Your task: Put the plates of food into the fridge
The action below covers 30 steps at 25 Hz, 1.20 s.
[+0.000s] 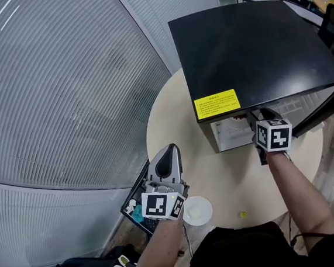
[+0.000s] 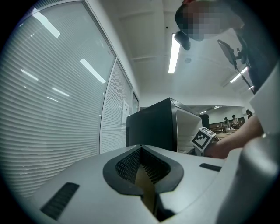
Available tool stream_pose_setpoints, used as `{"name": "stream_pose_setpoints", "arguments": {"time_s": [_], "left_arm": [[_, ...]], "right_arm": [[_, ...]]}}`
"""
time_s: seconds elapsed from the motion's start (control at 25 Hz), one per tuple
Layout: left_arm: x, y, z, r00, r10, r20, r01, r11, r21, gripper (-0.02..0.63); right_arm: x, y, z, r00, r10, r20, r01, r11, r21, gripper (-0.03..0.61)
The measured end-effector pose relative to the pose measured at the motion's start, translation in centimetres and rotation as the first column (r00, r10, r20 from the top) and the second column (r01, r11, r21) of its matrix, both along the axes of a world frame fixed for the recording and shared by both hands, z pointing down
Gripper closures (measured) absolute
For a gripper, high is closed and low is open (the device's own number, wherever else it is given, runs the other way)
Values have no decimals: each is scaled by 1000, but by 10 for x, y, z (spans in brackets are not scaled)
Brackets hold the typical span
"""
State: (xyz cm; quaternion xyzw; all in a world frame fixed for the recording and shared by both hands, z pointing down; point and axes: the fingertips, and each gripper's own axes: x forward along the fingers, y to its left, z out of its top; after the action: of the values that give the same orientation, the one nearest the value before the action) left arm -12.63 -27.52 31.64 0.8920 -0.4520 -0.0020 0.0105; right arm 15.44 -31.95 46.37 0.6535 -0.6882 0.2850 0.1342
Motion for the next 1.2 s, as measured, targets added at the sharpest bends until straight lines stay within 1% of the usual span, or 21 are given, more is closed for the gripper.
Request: {"name": "stream_pose_setpoints", "arguments": {"time_s": [0.08, 0.16, 0.28, 0.48, 0.6, 0.8, 1.0, 1.2], "left_arm": [[0, 2, -2, 1000, -3, 2, 3, 1000, 1, 607], [0, 4, -4, 1000, -5, 4, 5, 1000, 5, 607], [3, 6, -8, 1000, -6, 5, 6, 1000, 12, 607], [12, 12, -16, 1000, -1, 8, 1, 1000, 23, 607], [18, 18, -19, 1000, 5, 9, -5, 1000, 28, 607], [31, 29, -21, 1000, 16, 8, -17, 999, 33, 607], [49, 46, -27, 998, 68, 17, -69, 996, 63, 607], [63, 62, -37, 996, 87, 19, -88, 994, 66, 608]], "right_arm": [[3, 0, -2, 998, -13, -56, 13, 1000, 1, 368], [4, 0, -6, 997, -19, -78, 21, 1000, 21, 368], [3, 1, -16, 996, -27, -88, 33, 998, 61, 368], [1, 8, -33, 996, -46, -75, 55, 992, 117, 368], [0, 17, -48, 992, -68, -106, 85, 982, 168, 370], [1, 34, -78, 987, -99, -127, 130, 954, 269, 370], [13, 58, -96, 985, -90, -149, 134, 937, 324, 370], [29, 81, -109, 986, -80, -144, 127, 926, 355, 370]]}}
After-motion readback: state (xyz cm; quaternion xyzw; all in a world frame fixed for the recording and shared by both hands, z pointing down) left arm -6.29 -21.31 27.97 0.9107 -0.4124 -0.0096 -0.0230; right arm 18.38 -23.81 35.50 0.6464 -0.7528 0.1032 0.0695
